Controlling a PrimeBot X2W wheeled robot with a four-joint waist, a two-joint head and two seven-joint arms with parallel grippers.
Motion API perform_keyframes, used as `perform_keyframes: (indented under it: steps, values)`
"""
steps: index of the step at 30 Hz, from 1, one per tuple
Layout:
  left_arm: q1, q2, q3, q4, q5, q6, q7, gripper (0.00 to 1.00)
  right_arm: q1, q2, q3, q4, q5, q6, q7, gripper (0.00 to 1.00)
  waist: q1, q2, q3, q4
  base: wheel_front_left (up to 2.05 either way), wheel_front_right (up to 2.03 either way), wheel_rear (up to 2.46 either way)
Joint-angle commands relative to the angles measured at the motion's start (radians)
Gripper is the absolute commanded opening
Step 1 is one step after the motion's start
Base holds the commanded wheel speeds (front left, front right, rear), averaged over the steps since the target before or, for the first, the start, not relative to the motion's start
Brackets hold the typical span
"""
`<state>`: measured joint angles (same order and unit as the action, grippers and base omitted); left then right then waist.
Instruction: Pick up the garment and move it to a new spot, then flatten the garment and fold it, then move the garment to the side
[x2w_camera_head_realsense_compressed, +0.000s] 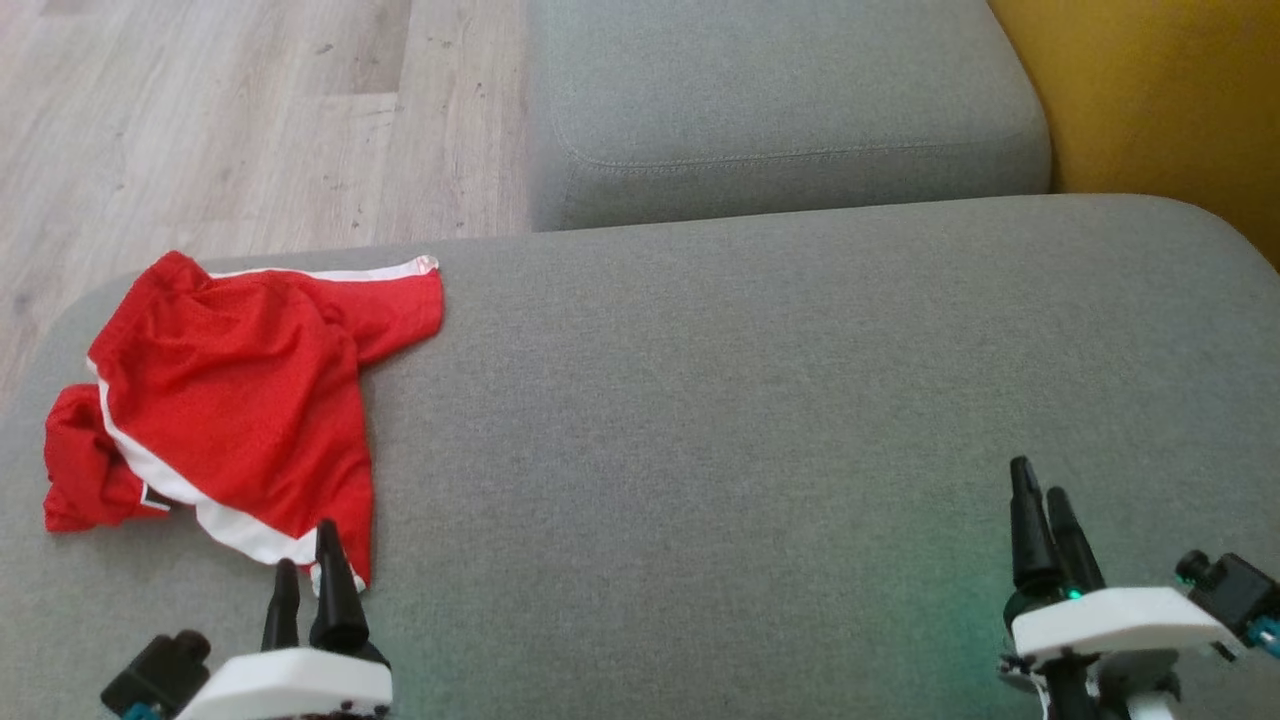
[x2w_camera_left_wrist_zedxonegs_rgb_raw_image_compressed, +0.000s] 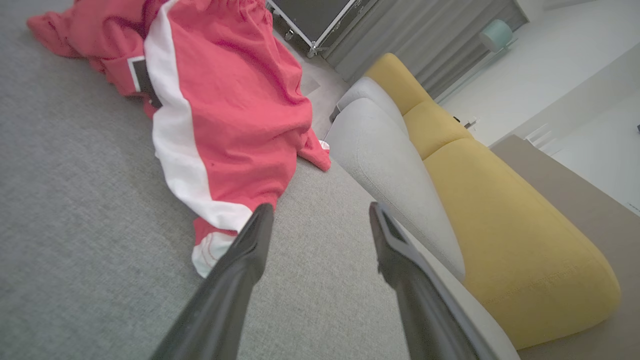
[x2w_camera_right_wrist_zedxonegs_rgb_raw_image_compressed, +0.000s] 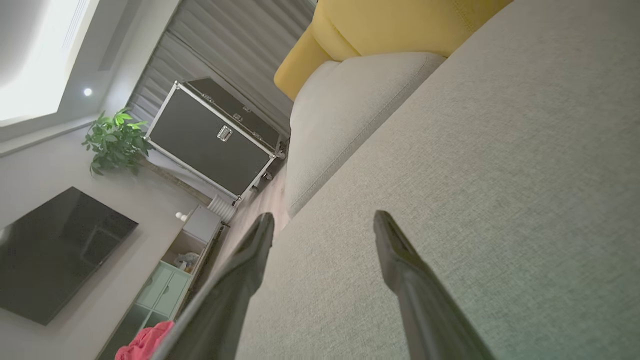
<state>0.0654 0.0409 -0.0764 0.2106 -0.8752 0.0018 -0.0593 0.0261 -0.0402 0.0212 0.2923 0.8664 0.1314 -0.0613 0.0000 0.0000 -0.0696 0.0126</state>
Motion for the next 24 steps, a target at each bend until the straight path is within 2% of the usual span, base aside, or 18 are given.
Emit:
perform_keyframes:
  steps: [1,24]
  values:
    - [-0.023,0.006,0.004,-0.043,0.038,0.012,-0.015,1.00,-0.024,-0.006,0.018,-0.042,-0.036,0.000,-0.015,1.00,0.0000,0.0000,-0.002,0.001,0.00,0.00,0.00]
    - [0.004,0.007,-0.051,-0.075,0.305,0.069,-0.081,1.00,-0.008,-0.008,0.078,-0.064,-0.318,-0.001,-0.079,1.00,0.0000,0.0000,-0.026,0.006,0.00,0.00,0.00]
